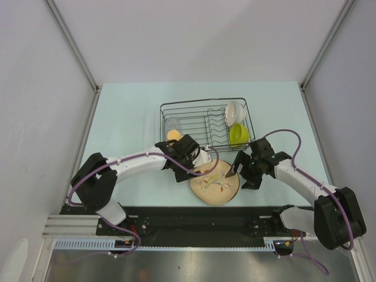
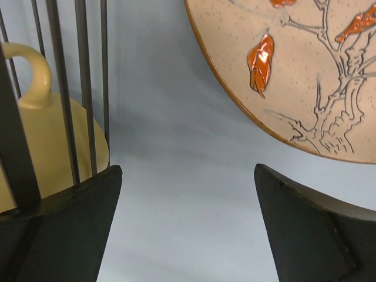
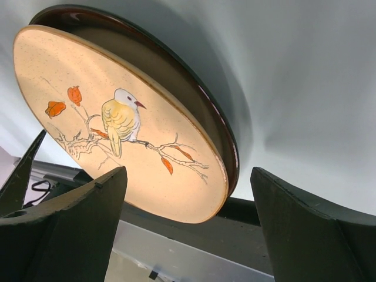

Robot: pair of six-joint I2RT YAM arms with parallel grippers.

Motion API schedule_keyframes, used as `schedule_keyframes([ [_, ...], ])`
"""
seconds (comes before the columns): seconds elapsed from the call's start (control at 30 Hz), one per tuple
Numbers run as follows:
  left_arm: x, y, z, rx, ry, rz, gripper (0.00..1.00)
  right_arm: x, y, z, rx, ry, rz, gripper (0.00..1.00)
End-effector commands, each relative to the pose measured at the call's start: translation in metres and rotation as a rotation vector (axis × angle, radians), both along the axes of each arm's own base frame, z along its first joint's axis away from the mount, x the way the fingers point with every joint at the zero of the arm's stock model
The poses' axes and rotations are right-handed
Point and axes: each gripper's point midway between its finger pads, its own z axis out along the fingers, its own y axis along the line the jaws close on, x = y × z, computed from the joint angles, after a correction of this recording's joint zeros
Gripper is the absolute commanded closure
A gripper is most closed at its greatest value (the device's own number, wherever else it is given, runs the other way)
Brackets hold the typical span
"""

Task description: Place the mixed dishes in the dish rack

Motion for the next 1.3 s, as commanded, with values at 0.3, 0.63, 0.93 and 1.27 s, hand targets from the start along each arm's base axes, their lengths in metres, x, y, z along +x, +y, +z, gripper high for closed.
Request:
schedule_keyframes([
  [0.3, 0.026, -0.028, -0.008, -0.074, -0.06, -0.006, 0.0, 0.008, 0.02, 0.007, 0.102, -0.041, 0.036, 0.12],
  [0.63, 0.023, -0.047, -0.002, -0.119, -0.021, -0.007, 0.0, 0.001, 0.028, 0.006, 0.136, -0.034, 0.056, 0.12],
  [0.93, -0.008, -0.081, -0.001, -0.141, 0.037, -0.085, 0.0, -0.007, 0.035, 0.013, 0.18, -0.075, 0.092, 0.16],
  [1.27, -0.02, -0.089, 0.005, -0.153, 0.054, -0.093, 0.0, -0.002, 0.051, 0.035, 0.306, -0.165, 0.121, 0.2],
])
